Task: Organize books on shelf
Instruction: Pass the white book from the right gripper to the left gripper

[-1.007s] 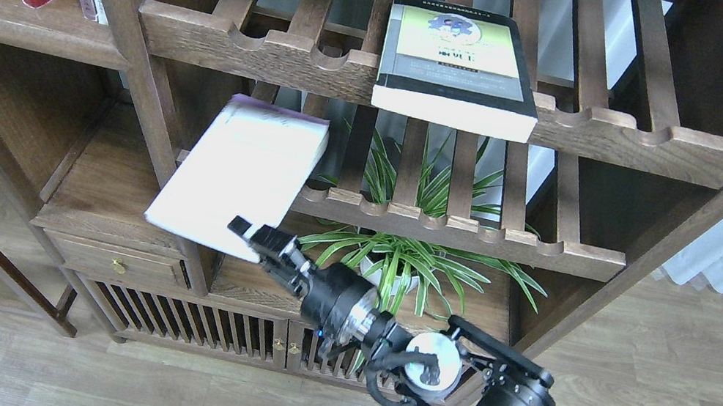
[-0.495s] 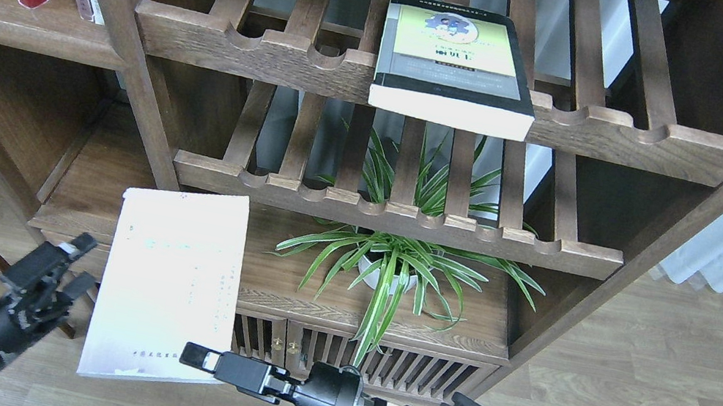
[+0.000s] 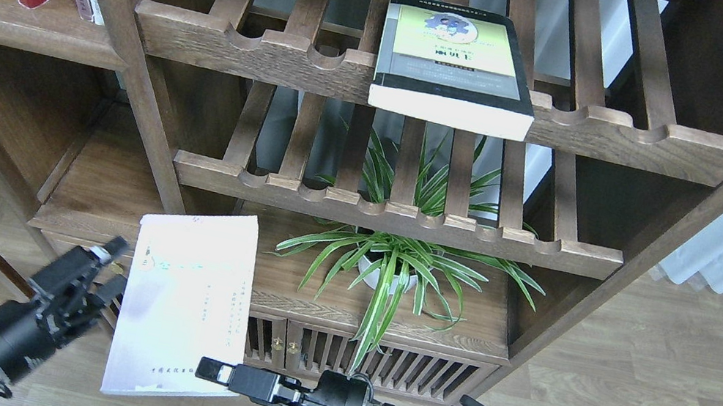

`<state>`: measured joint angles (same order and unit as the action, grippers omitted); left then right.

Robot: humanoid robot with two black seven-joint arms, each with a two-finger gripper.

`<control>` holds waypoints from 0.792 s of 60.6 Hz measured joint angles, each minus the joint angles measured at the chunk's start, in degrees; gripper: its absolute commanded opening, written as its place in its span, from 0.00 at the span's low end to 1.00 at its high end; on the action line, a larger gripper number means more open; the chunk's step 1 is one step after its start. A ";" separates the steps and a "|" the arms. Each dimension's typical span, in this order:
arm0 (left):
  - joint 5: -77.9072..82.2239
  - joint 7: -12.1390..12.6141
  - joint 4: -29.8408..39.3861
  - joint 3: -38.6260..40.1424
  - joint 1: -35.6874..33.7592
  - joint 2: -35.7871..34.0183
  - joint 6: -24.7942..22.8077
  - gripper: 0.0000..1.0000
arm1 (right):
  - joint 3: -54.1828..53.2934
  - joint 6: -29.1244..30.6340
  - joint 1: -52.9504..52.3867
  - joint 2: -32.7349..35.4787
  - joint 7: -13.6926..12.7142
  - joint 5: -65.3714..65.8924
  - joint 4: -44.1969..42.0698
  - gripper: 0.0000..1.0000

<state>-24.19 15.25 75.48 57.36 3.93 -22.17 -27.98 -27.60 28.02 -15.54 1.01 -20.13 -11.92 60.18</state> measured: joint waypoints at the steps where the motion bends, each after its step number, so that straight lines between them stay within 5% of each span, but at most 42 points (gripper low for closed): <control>1: 0.00 -0.39 0.12 -0.36 -0.03 -0.06 0.00 0.67 | 0.00 0.00 0.03 0.00 0.00 0.06 0.00 0.04; 11: -0.01 -2.56 0.54 -2.58 -0.16 -0.93 0.00 0.06 | -0.03 -0.01 0.32 -0.07 0.00 0.24 0.00 0.04; 22: -0.43 -4.83 0.67 -4.97 -0.18 -1.98 0.00 0.04 | -0.22 -0.02 0.74 -0.16 -0.02 0.24 0.09 0.04; 48: -0.69 -5.54 4.94 -7.75 0.54 -9.74 0.00 0.03 | -2.37 0.01 0.39 -0.19 -0.04 0.35 -0.49 0.07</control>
<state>-24.88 9.72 80.41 49.62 4.46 -31.91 -27.98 -29.97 28.03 -15.15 0.81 -20.16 -11.57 59.69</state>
